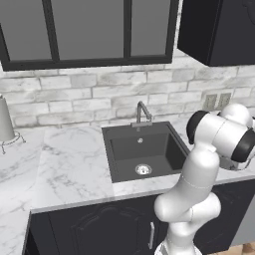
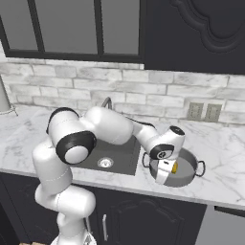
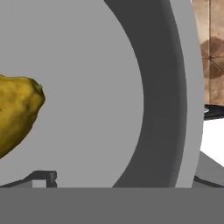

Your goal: Dump the lemon from the pot into the sink. Then turn on the water and wash the lemon. Then turn off the water and put the lemon back in the pot.

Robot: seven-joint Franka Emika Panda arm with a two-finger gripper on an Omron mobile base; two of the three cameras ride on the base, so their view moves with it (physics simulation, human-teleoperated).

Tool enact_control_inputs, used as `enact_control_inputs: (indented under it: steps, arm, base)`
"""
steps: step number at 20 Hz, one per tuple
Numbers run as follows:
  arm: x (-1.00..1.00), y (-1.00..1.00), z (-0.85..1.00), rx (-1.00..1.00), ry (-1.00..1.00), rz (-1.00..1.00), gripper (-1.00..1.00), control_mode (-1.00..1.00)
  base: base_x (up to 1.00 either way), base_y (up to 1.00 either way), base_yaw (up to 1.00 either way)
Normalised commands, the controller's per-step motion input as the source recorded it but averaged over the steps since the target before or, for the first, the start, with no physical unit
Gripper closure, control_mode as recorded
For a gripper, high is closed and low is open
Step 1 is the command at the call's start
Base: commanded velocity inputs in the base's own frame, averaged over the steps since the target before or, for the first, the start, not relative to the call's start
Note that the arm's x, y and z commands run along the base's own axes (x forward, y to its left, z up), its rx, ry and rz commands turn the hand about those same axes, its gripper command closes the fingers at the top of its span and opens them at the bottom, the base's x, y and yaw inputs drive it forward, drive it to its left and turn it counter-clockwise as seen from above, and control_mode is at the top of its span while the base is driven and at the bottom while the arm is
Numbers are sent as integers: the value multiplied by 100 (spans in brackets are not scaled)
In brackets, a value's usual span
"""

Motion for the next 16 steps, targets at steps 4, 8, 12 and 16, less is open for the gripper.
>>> enact_control_inputs:
  steps: [4, 8, 12, 16]
  arm:
    - [0, 0, -28, 0, 0, -3, -100, -100]
    - [4, 0, -28, 0, 3, -5, 100, -100]
    - [5, 0, -31, 0, 5, -5, 100, -100]
    - [6, 0, -38, 0, 7, -4, 100, -100]
  base:
    - [0, 0, 0]
    - [0, 0, 0]
    - [0, 0, 0]
    - [0, 0, 0]
